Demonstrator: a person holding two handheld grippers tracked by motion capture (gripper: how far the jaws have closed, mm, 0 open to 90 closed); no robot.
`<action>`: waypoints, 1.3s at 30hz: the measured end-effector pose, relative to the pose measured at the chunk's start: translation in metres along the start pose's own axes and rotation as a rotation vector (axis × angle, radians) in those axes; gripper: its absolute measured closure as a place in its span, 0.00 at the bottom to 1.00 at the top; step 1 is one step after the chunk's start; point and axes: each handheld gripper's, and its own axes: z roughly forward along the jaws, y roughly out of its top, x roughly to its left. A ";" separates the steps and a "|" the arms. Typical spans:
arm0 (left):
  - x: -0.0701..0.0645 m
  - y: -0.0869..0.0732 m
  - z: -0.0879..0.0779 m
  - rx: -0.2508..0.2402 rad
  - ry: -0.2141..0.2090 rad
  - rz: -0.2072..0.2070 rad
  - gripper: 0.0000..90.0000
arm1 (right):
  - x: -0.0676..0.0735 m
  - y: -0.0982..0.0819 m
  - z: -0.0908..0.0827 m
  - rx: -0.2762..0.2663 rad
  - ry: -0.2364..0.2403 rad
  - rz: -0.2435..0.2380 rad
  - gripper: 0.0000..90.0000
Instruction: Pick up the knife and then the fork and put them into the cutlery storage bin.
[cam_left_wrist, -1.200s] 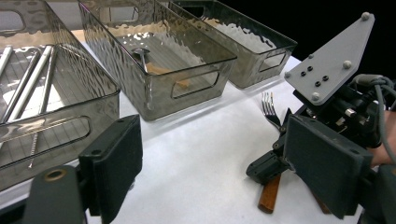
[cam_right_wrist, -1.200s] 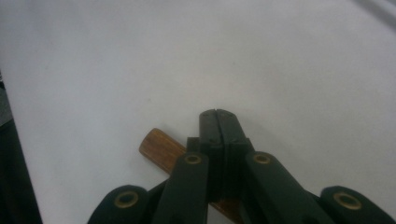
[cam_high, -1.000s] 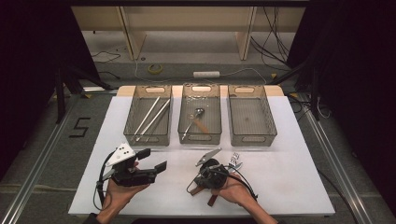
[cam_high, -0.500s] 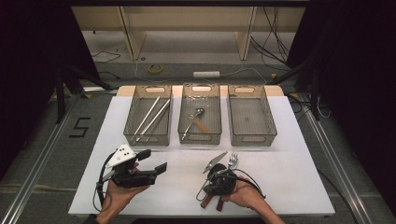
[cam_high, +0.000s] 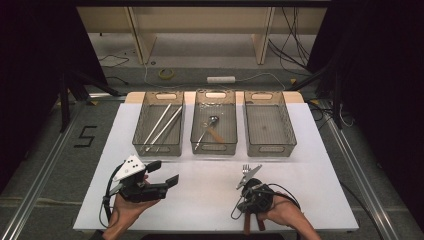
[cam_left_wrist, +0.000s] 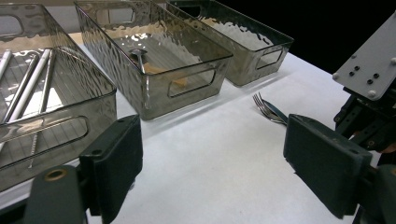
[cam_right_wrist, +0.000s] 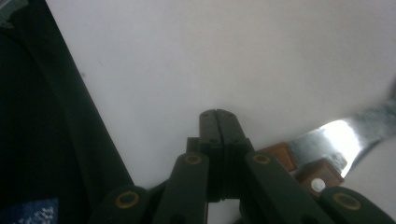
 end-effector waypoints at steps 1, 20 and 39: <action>0.000 0.000 0.000 0.000 0.000 0.000 0.21 | -0.002 -0.003 -0.002 0.006 -0.008 0.007 1.00; 0.000 0.000 0.000 0.002 0.004 0.003 0.22 | -0.033 -0.036 -0.027 0.040 -0.125 0.092 1.00; 0.001 -0.001 -0.002 -0.017 0.012 0.009 0.21 | -0.031 -0.044 -0.054 -0.023 -0.155 0.126 0.63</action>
